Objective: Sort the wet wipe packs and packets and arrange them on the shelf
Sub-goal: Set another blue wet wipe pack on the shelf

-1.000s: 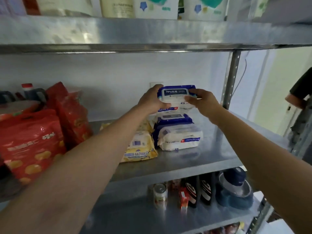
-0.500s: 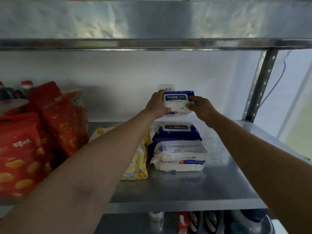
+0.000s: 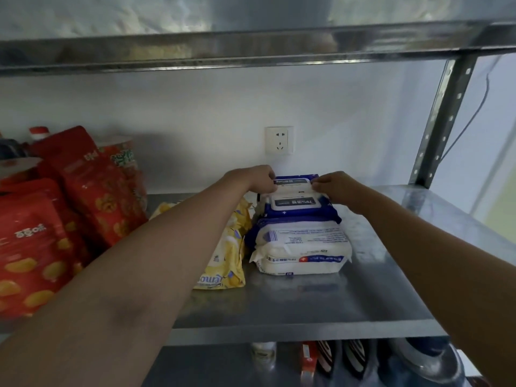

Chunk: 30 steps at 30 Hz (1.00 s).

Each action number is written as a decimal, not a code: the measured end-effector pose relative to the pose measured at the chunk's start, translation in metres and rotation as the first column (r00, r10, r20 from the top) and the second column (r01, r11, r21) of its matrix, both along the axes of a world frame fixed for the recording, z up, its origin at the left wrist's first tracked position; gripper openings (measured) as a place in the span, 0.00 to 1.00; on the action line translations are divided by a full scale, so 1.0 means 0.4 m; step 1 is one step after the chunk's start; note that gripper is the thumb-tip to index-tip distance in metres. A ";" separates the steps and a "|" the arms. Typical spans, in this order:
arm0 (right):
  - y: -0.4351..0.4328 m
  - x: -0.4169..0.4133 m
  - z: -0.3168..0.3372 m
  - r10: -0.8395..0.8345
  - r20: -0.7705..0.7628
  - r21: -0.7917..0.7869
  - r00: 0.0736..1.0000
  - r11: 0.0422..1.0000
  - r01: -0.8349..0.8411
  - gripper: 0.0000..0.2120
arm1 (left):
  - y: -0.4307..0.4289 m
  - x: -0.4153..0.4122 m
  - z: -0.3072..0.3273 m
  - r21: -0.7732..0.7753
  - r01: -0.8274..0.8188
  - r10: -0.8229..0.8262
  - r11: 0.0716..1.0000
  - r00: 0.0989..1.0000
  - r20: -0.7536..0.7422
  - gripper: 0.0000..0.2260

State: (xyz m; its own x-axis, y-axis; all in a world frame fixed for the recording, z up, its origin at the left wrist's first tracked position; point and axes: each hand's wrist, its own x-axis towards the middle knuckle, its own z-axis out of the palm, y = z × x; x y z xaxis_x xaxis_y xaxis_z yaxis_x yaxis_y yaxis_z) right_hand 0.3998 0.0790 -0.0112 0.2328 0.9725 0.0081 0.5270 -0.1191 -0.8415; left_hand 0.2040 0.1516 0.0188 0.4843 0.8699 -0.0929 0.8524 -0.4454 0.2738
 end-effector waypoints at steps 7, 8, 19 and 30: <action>-0.027 -0.024 0.000 0.003 -0.036 -0.021 0.999 1.000 -0.004 0.13 | -0.027 -0.011 0.018 0.005 0.009 -0.009 1.000 0.999 -0.036 0.21; -0.031 -0.027 0.001 0.002 -0.025 -0.025 1.000 1.000 -0.002 0.13 | -0.031 -0.014 0.018 0.005 0.012 -0.012 1.000 0.999 -0.033 0.22; -0.073 -0.046 -0.012 -0.009 0.023 -0.041 1.000 0.999 0.010 0.15 | -0.062 -0.050 0.011 -0.037 -0.006 0.007 0.999 1.000 0.011 0.25; -0.207 -0.073 0.049 -0.288 0.043 0.260 0.957 0.928 0.268 0.16 | -0.149 -0.094 0.032 0.095 0.089 -0.114 0.992 0.944 0.309 0.21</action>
State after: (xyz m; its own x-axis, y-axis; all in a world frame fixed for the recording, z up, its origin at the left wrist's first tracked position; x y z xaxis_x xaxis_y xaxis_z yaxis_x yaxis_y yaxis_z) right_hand 0.3705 -0.0040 0.0085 0.4825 0.8330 0.2706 0.5685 -0.0629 -0.8203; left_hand 0.1666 0.0920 0.0318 0.5641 0.8131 0.1440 0.6784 -0.5558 0.4804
